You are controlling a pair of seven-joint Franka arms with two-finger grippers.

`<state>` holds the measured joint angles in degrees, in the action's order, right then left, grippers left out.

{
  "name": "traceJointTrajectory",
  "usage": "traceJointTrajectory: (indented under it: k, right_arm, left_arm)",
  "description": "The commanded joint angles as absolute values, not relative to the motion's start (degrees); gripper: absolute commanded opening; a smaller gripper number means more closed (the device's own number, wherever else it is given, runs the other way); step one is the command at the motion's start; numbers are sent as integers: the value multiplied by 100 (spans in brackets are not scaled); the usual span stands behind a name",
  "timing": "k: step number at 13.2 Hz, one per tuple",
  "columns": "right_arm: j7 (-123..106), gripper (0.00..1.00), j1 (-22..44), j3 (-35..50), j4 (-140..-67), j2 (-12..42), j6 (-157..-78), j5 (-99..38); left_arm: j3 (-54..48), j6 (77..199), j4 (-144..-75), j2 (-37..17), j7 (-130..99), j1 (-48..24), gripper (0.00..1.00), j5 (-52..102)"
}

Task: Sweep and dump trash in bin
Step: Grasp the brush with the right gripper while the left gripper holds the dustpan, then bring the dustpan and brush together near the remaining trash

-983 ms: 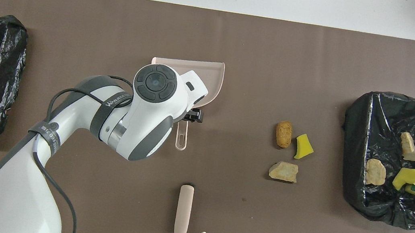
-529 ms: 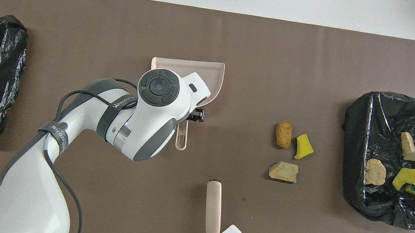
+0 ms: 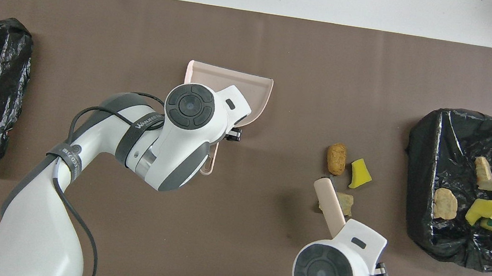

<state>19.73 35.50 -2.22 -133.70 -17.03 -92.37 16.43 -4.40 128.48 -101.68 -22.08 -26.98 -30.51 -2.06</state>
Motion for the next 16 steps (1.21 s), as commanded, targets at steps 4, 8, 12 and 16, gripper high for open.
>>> traceJointTrajectory:
  k: [4, 8, 12, 16]
  right_arm:
    - [1352, 0, 2023, -176, -13324, -1030, -10342, 2285]
    - [1503, 0, 1468, -167, -13368, -581, -11152, 2172]
    - [1276, 0, 1765, -149, -13473, -396, -11127, 847]
    - [1143, 0, 2266, -105, -13561, -457, -11039, -287]
  left_arm:
    - [-299, 12220, -10195, -1645, -1209, -2989, 5, -527]
    - [-308, 11577, -10213, -1503, 313, -3067, 6, -536]
    - [-343, 11013, -10414, -1284, 2052, -3225, 0, -527]
    - [-343, 11285, -11415, -669, 3100, -3646, 0, -702]
